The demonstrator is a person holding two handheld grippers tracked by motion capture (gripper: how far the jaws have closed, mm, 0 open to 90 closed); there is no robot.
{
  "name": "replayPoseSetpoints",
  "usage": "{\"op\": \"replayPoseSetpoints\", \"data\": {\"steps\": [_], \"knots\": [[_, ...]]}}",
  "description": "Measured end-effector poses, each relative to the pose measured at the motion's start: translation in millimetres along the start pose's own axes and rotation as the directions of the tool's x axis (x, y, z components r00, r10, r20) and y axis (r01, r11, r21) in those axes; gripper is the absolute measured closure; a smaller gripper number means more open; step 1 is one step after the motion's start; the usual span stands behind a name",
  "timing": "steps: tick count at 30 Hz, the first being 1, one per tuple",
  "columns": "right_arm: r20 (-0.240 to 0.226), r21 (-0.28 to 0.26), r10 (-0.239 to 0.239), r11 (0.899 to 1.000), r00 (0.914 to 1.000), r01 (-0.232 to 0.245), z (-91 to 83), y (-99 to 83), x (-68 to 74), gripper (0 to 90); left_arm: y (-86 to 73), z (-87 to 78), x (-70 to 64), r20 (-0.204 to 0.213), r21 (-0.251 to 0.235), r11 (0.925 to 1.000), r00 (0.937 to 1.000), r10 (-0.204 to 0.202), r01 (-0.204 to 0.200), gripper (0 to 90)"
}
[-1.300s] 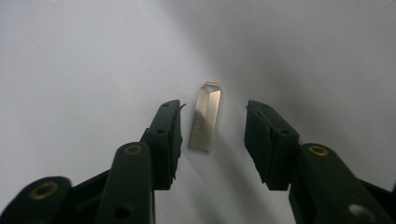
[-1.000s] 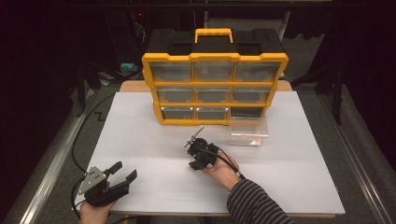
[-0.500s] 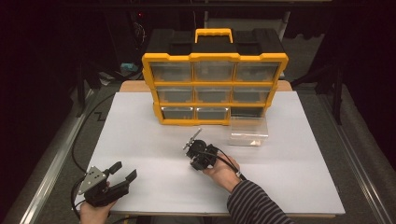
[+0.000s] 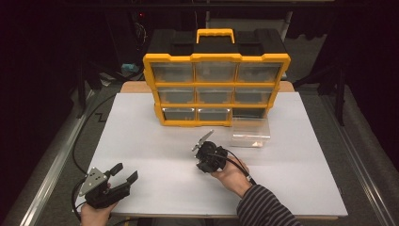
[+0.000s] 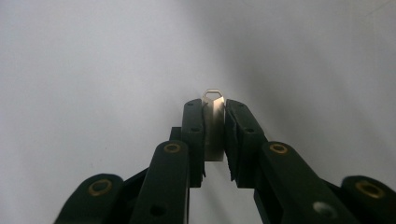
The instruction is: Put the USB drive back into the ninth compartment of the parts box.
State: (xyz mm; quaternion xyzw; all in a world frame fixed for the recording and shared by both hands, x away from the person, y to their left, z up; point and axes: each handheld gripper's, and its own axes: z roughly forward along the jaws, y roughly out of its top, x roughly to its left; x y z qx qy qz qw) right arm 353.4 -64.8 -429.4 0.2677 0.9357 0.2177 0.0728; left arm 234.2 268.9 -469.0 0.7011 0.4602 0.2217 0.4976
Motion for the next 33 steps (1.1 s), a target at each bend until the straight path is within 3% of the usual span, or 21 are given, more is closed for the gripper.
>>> {"op": "replayPoseSetpoints", "data": {"steps": [33], "knots": [[0.014, -0.083, 0.100, 0.992, 0.9949, -0.098, -39.1, -64.8, -24.4, 79.5, -0.1, 0.8, -0.4, -0.004, 0.003, 1.0000, 1.0000, 0.003, -0.003, 32.3]]}}
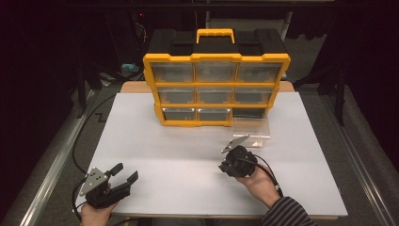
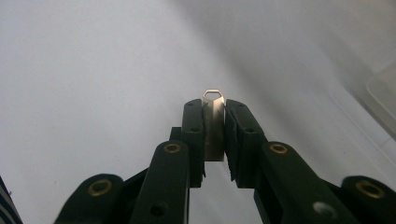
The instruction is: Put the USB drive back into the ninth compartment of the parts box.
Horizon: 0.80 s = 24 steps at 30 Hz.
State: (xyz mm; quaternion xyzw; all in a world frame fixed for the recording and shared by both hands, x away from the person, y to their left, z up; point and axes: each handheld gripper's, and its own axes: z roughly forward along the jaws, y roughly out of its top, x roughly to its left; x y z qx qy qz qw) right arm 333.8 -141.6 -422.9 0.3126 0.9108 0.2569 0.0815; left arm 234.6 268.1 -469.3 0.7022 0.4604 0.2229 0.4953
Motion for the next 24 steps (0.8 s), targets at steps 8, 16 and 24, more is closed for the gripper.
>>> {"op": "replayPoseSetpoints", "data": {"steps": [8, 16, 24], "knots": [[0.005, -0.015, 0.026, 1.000, 0.9996, -0.026, -7.4, -12.3, -6.5, 79.5, 0.0, 0.1, -0.1, 0.000, 0.001, 1.0000, 1.0000, 0.001, -0.001, 32.4], [0.011, -0.027, 0.046, 0.999, 0.9989, -0.045, -12.5, -22.8, -10.3, 79.5, 0.1, 0.3, -0.2, -0.001, 0.002, 1.0000, 1.0000, 0.002, -0.002, 32.3], [0.017, -0.044, 0.074, 0.996, 0.9971, -0.073, -17.1, -31.5, -15.7, 79.5, 0.0, 0.3, -0.3, 0.000, 0.002, 1.0000, 1.0000, 0.002, -0.002, 32.3]]}}
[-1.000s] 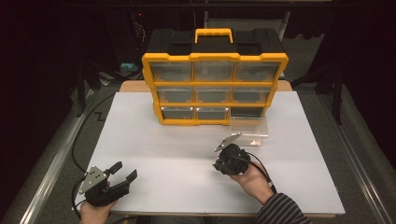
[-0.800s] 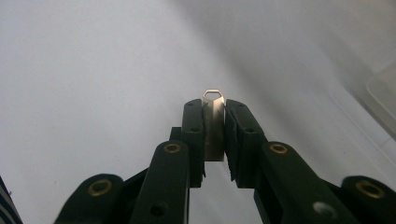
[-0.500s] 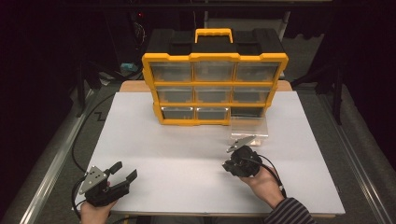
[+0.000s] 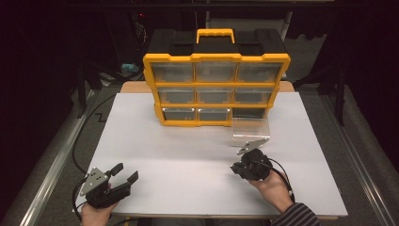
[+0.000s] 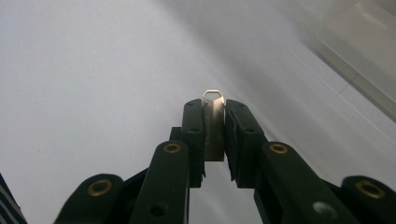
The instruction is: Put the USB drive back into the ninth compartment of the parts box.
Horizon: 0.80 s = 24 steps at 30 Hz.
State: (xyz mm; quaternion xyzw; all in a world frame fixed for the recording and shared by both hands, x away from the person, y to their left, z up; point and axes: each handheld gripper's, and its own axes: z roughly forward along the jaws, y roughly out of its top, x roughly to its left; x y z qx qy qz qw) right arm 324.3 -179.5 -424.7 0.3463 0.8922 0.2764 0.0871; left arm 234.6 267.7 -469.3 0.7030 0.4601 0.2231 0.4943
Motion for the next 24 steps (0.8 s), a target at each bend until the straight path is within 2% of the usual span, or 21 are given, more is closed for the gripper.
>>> {"op": "replayPoseSetpoints", "data": {"steps": [11, 15, 24], "knots": [[0.019, -0.020, 0.028, 0.999, 0.9994, -0.028, -10.7, -13.0, -8.0, 79.4, 0.0, 0.3, -0.2, -0.001, 0.000, 1.0000, 1.0000, 0.000, 0.000, 32.3], [0.028, -0.046, 0.039, 0.998, 0.9989, -0.037, -15.8, -19.2, -11.2, 79.4, 0.0, 0.3, -0.2, -0.002, 0.000, 1.0000, 1.0000, -0.001, 0.001, 32.4], [0.031, -0.105, 0.095, 0.990, 0.9950, -0.091, -27.4, -35.5, -18.4, 79.5, 0.0, 0.4, -0.2, -0.003, 0.001, 1.0000, 1.0000, -0.001, 0.001, 32.4]]}}
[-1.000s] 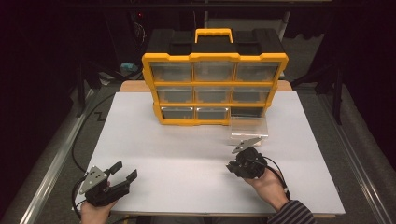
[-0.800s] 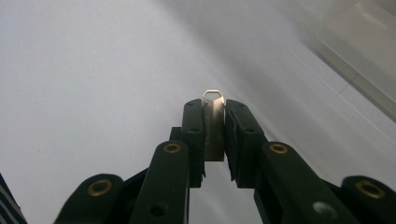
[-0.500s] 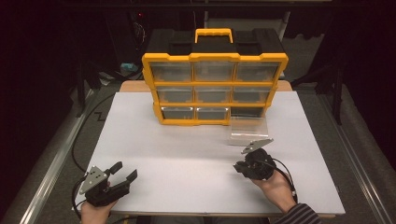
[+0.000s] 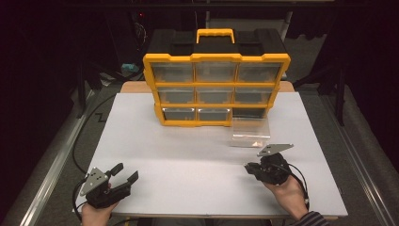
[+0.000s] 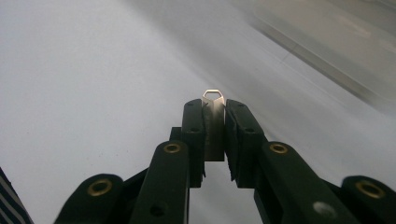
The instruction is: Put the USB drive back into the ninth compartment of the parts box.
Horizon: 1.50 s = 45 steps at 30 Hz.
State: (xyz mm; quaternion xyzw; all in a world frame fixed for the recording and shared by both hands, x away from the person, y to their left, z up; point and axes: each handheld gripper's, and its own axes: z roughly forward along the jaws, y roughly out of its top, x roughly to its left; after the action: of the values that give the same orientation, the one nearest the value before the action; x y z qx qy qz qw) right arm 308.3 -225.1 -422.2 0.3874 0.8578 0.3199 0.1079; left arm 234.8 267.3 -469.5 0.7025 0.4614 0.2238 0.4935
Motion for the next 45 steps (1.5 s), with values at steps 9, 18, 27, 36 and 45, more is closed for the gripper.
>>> {"op": "replayPoseSetpoints", "data": {"steps": [9, 18, 27, 36, 45], "knots": [[0.001, -0.079, 0.042, 0.996, 0.9991, -0.042, -9.5, -18.2, -7.3, 79.4, -0.1, 0.4, 0.1, 0.000, 0.000, 1.0000, 1.0000, -0.003, 0.003, 32.3], [0.007, -0.156, 0.069, 0.985, 0.9976, -0.067, -22.0, -25.5, -11.5, 79.5, -0.2, 0.6, 0.2, -0.002, 0.001, 1.0000, 1.0000, -0.005, 0.005, 32.3], [0.015, -0.217, 0.084, 0.973, 0.9964, -0.079, -36.2, -23.7, -14.0, 79.5, -0.3, 0.8, 0.2, 0.000, 0.002, 1.0000, 1.0000, -0.007, 0.007, 32.3], [0.018, -0.270, 0.083, 0.960, 0.9964, -0.075, -47.9, -16.2, -15.8, 79.4, -0.3, 1.1, 0.1, -0.001, 0.002, 1.0000, 1.0000, -0.006, 0.006, 32.3], [0.026, -0.308, 0.067, 0.950, 0.9974, -0.056, -55.1, -4.9, -15.1, 79.4, -0.2, 0.9, 0.3, -0.001, 0.003, 1.0000, 1.0000, -0.004, 0.004, 32.3]]}}
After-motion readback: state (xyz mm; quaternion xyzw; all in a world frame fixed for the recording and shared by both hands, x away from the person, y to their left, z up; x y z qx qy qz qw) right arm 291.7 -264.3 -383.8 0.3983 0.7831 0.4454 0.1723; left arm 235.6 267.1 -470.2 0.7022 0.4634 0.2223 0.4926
